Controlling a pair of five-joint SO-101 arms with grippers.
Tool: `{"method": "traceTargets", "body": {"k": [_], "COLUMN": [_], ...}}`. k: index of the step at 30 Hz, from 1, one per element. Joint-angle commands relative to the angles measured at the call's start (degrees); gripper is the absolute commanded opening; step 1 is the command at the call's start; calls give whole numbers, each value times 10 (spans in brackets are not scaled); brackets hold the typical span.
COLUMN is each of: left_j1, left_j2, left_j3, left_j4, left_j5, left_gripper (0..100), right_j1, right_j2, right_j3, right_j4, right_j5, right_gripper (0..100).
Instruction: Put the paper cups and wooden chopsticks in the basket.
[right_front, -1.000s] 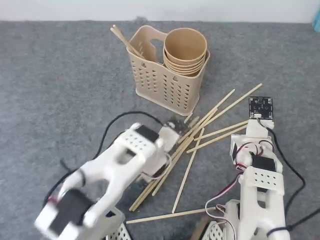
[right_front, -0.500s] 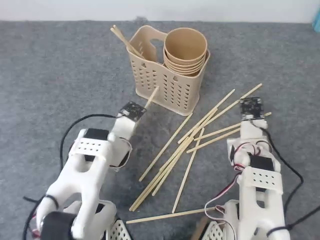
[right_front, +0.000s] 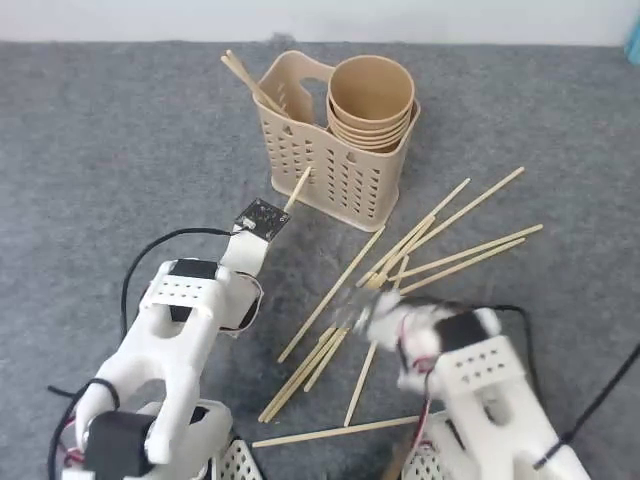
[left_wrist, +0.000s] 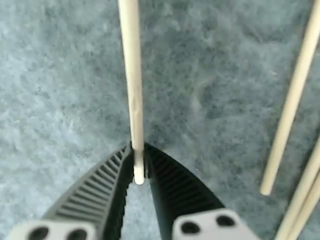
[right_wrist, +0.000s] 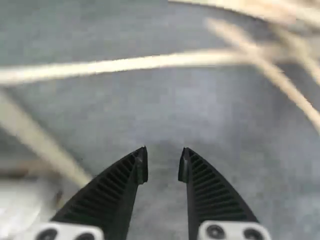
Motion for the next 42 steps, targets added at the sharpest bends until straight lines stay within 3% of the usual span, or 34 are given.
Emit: {"method": "traceTargets", "body": {"k": [1,5,11,17,20,26,34,42], "left_j1": [-4,-9,-83,-137,-142,-141,-136,-135], "left_j2": [1,-3,-4,-4,-4,1,1,1], "left_j3": [-9,-9,-34,-51,-56,-59,-58,-58], "left_j4": [-9,-9,-21,-61,-61,-61,-58,-57], "left_j5": [-7,-7,20,105,119,127,126,113], "left_gripper": [11,11,11,11,11,11,11,11], "right_j1": [-123,-216,-327,-460,-473,-473,-486,-589], "right_j2": [-65,-105,-94,-34,20,144,211,211], "right_j3": [-34,-38,-112,-90,-89,-88,-89,-90], "right_j4": [64,77,127,49,-32,-198,-225,-192], "right_j5": [31,33,26,-79,-134,-229,-234,-234], "right_gripper": [127,128,128,160,232,219,216,216]}}
